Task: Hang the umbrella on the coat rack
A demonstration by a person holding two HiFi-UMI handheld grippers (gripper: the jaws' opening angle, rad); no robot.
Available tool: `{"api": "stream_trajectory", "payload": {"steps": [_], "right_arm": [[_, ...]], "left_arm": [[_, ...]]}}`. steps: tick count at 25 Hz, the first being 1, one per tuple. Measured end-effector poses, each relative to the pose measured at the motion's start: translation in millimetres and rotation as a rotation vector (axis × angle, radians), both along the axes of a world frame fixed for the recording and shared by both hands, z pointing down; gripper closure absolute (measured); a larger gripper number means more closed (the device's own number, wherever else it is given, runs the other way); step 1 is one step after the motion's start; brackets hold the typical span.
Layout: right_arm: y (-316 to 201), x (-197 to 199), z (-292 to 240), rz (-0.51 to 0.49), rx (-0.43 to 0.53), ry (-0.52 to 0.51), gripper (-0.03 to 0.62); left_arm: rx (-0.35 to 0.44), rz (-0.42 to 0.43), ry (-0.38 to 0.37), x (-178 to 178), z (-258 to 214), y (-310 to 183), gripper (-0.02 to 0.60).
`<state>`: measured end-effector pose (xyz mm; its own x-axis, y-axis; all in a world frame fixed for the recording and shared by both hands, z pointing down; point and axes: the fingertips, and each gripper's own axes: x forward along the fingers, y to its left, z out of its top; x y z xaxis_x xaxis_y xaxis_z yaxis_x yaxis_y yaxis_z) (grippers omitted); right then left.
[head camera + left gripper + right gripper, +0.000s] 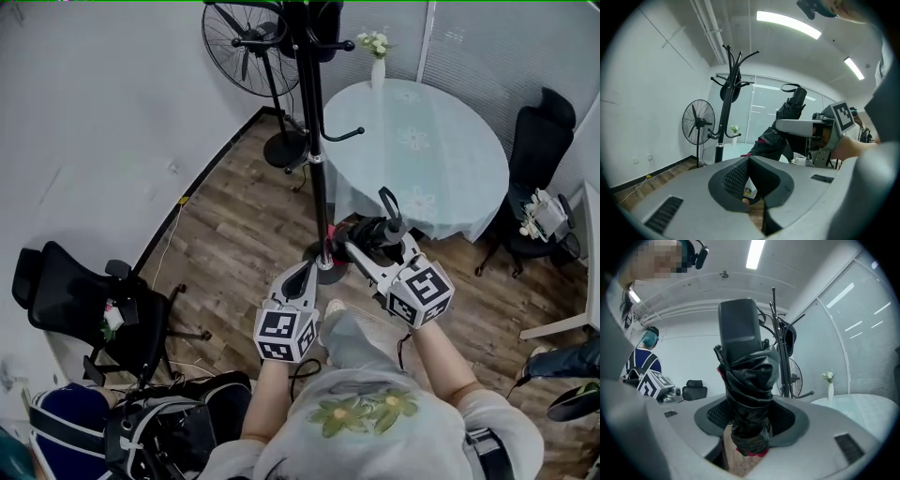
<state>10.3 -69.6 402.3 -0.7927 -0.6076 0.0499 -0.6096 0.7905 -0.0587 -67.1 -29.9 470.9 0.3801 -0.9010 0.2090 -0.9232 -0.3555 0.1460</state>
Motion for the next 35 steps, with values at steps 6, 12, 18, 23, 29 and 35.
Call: {"api": "stream_trajectory", "payload": {"steps": [6,12,18,23,29,35], "right_arm": [[-31,-5,-19,0.004,0.049,0.002,0.368],[-67,-12,-37,0.009,0.099,0.001,0.368],[-101,-18,-52,0.016,0.132,-0.004,0.368],[-125,-21,-63,0.019,0.15,-0.004,0.368],[-143,-22,-74,0.034,0.176,-0.013,0.367],[-166,-20,-91,0.057,0.205,-0.022,0.368]], "left_arm": [[0.006,0.001,0.001,-4,-3,-26,0.578],[0.018,0.001,-0.001,-11,-7,-59,0.578],[0.034,0.001,-0.007,-21,-14,-91,0.578],[0.026,0.013,-0.014,-26,-13,-110,0.578],[0.025,0.031,-0.018,-28,-10,-128,0.578],[0.016,0.042,-0.012,-32,-6,-144,0.578]]}}
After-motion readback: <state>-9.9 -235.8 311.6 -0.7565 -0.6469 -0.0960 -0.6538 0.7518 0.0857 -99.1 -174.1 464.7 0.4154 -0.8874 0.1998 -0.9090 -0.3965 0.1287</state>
